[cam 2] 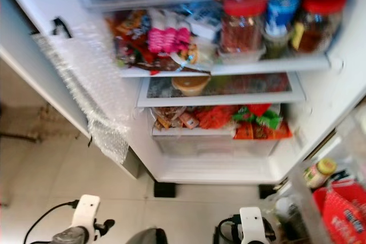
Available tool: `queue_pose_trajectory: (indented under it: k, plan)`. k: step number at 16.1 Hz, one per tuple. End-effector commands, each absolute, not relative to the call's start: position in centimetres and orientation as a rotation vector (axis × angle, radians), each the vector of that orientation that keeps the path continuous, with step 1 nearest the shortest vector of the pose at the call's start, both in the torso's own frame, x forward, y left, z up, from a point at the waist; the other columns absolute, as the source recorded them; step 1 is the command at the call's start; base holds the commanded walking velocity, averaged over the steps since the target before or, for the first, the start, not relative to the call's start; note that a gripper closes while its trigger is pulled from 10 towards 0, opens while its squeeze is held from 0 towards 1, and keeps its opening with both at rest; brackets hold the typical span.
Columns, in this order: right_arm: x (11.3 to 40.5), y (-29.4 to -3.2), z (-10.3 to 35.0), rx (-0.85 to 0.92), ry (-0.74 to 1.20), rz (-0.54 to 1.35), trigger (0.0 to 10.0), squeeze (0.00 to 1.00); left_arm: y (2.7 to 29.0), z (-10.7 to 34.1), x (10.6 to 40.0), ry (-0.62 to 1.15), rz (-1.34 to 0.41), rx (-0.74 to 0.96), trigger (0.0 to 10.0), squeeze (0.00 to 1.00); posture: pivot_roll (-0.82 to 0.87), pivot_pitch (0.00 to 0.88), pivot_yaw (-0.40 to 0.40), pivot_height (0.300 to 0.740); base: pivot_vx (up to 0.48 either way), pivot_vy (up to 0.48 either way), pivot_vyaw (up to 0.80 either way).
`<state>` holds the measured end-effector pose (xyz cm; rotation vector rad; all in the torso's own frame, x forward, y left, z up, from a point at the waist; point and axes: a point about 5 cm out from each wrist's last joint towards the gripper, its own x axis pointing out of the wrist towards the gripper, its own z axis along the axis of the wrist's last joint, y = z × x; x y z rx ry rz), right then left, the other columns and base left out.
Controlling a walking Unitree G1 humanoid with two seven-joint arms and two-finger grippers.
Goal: Restocking fridge
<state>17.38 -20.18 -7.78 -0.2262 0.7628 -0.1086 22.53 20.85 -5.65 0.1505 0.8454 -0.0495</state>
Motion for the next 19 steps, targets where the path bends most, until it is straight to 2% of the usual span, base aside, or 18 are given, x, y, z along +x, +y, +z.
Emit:
queue_pose_trajectory:
  k: [1,4,9,12,18,19]
  plan:
    - [13.4,-19.7,-9.9,-0.228,0.955,-0.077,10.0,0.0,21.7,-6.3,21.4,0.894,-0.016,0.152,10.0,0.0,-0.16,0.059,0.136,0.652,0.0,0.375,0.0]
    - [14.1,-19.8,-9.7,-0.233,0.955,-0.072,10.0,0.0,21.6,-6.4,21.3,0.897,0.006,0.13,10.0,0.0,-0.15,0.007,0.121,0.652,0.0,0.372,0.0]
    - [15.4,-20.7,-9.1,-0.196,0.946,-0.094,10.0,0.0,20.7,-6.5,21.3,0.893,0.042,0.089,10.0,0.0,-0.09,0.009,0.035,0.652,0.0,0.373,0.0]
    - [16.6,-21.9,-8.5,-0.179,0.927,-0.126,10.0,0.0,20.1,-7.3,20.2,0.922,0.042,0.083,10.0,0.0,-0.07,0.013,-0.001,0.652,0.0,0.37,0.0]
    - [17.3,-21.4,-8.3,-0.136,0.928,-0.117,10.0,0.0,20.8,-7.7,19.2,0.953,0.09,0.071,10.0,0.0,-0.01,0.008,-0.006,0.652,0.0,0.37,0.0]
    - [17.4,-20.9,-8.4,-0.11,0.92,-0.111,10.0,0.0,21.0,-7.8,19.0,0.959,0.094,0.074,10.0,0.0,-0.01,0.011,0.004,0.665,0.0,0.371,0.0]
